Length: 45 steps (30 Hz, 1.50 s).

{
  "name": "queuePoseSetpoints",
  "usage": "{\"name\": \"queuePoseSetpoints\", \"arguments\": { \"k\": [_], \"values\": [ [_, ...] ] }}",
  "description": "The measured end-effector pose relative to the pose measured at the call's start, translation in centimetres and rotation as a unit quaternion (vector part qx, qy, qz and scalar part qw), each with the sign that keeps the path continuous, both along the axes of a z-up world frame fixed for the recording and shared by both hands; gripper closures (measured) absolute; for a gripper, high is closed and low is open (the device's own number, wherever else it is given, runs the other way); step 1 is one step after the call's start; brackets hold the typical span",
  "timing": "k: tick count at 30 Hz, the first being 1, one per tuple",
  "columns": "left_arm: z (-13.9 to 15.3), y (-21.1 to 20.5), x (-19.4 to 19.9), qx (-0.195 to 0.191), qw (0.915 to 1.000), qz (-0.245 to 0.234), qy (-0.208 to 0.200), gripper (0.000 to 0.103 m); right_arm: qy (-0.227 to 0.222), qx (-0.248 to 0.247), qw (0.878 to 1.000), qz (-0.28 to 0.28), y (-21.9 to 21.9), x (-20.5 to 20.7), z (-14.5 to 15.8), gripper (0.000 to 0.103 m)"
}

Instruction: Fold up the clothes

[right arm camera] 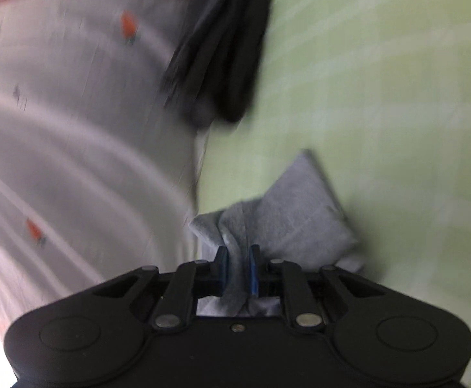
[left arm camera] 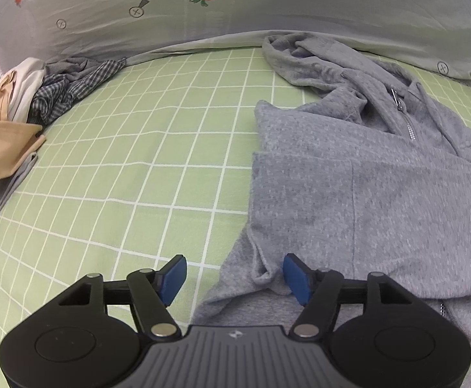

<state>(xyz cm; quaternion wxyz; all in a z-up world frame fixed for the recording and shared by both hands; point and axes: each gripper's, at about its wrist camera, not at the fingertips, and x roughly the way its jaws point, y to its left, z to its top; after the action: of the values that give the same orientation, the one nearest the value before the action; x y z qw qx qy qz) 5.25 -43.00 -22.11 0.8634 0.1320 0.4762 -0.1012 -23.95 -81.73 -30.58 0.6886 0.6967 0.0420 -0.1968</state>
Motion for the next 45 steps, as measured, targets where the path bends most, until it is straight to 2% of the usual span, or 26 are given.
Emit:
{"name": "queuePoseSetpoints", "arguments": {
  "k": [1, 3, 7, 10, 12, 13, 14, 16, 18, 20, 23, 24, 25, 26, 27, 28, 29, 33, 37, 39, 40, 42, 43, 44, 45],
  "values": [
    [0.0, 0.1, 0.0, -0.001, 1.0, 0.001, -0.001, 0.032, -0.006, 0.002, 1.0, 0.022, 0.7, 1.3, 0.1, 0.097],
    [0.0, 0.1, 0.0, -0.001, 1.0, 0.0, -0.002, 0.031, -0.003, 0.002, 0.998, 0.064, 2.2, 4.0, 0.3, 0.097],
    [0.0, 0.2, 0.1, -0.002, 1.0, 0.0, 0.0, 0.03, 0.041, -0.042, 0.986, 0.157, 5.1, 8.8, 1.1, 0.097],
    [0.0, 0.2, 0.1, -0.001, 1.0, 0.001, -0.002, 0.027, 0.081, -0.111, 0.969, 0.205, 6.3, 10.6, 3.0, 0.095],
    [-0.1, 0.2, 0.2, 0.0, 1.0, 0.004, -0.004, 0.024, 0.118, -0.166, 0.956, 0.21, 6.6, 10.7, 4.6, 0.091],
    [-0.1, 0.3, 0.2, -0.001, 1.0, 0.006, -0.003, 0.023, 0.136, -0.194, 0.948, 0.211, 6.8, 10.8, 5.5, 0.083],
    [-0.1, 0.4, 0.2, -0.004, 1.0, 0.008, -0.002, 0.023, 0.154, -0.221, 0.939, 0.212, 6.9, 10.8, 6.3, 0.066],
    [-0.1, 0.6, 0.3, -0.009, 0.9999, 0.013, 0.001, 0.023, 0.197, -0.277, 0.919, 0.201, 7.3, 10.6, 7.4, 0.048],
    [-0.1, 0.6, 0.3, -0.01, 0.9998, 0.015, 0.001, 0.023, 0.239, -0.332, 0.893, 0.187, 7.7, 10.4, 8.4, 0.045],
    [-0.1, 0.5, 0.3, -0.008, 0.9999, 0.014, 0.0, 0.023, 0.277, -0.356, 0.874, 0.182, 8.0, 10.4, 8.2, 0.028],
    [-0.1, 0.5, 0.2, -0.005, 0.9999, 0.012, -0.002, 0.023, 0.311, -0.343, 0.867, 0.185, 7.5, 10.6, 7.3, 0.026],
    [-0.1, 0.4, 0.2, -0.005, 0.9999, 0.012, -0.002, 0.023, 0.309, -0.335, 0.869, 0.191, 7.3, 10.8, 6.7, 0.027],
    [-0.1, 0.4, 0.2, -0.004, 0.9999, 0.012, -0.002, 0.023, 0.306, -0.326, 0.872, 0.198, 7.1, 11.1, 6.1, 0.035],
    [0.0, 0.4, 0.2, -0.004, 0.9999, 0.012, -0.003, 0.023, 0.299, -0.327, 0.873, 0.204, 7.0, 11.0, 6.1, 0.052],
    [0.0, 0.4, 0.2, -0.005, 0.9999, 0.012, -0.003, 0.022, 0.29, -0.33, 0.873, 0.21, 7.0, 10.9, 6.2, 0.062],
    [0.0, 0.4, 0.2, -0.005, 0.9999, 0.013, -0.004, 0.023, 0.282, -0.332, 0.874, 0.216, 7.0, 10.9, 6.2, 0.081],
    [-0.1, 0.4, 0.2, -0.006, 0.9999, 0.013, -0.004, 0.022, 0.271, -0.335, 0.876, 0.216, 6.9, 10.8, 6.5, 0.094],
    [0.0, 0.5, 0.1, -0.009, 0.9998, 0.014, -0.005, 0.022, 0.214, -0.352, 0.883, 0.226, 7.6, 11.2, 8.4, 0.094],
    [0.0, 0.6, 0.1, -0.013, 0.9998, 0.015, -0.004, 0.022, 0.132, -0.356, 0.883, 0.275, 9.6, 13.6, 10.3, 0.094],
    [0.0, 0.7, 0.2, -0.016, 0.9997, 0.017, -0.001, 0.022, 0.102, -0.354, 0.879, 0.303, 10.8, 15.2, 10.7, 0.094],
    [0.0, 0.8, 0.2, -0.017, 0.9997, 0.019, 0.002, 0.023, 0.113, -0.364, 0.869, 0.316, 11.6, 16.1, 10.6, 0.094],
    [0.1, 0.9, 0.1, -0.019, 0.9996, 0.022, 0.005, 0.023, 0.146, -0.392, 0.841, 0.343, 13.1, 17.8, 10.2, 0.088],
    [0.2, 0.9, 0.0, -0.019, 0.9996, 0.022, 0.005, 0.023, 0.164, -0.406, 0.827, 0.351, 13.7, 18.1, 10.1, 0.069],
    [0.3, 0.9, -0.2, -0.018, 0.9996, 0.022, 0.004, 0.023, 0.174, -0.419, 0.82, 0.349, 14.1, 17.9, 10.2, 0.043],
    [0.4, 0.9, -0.3, -0.018, 0.9996, 0.022, 0.003, 0.023, 0.183, -0.431, 0.813, 0.346, 14.4, 17.7, 10.2, 0.034]
  ]
}}
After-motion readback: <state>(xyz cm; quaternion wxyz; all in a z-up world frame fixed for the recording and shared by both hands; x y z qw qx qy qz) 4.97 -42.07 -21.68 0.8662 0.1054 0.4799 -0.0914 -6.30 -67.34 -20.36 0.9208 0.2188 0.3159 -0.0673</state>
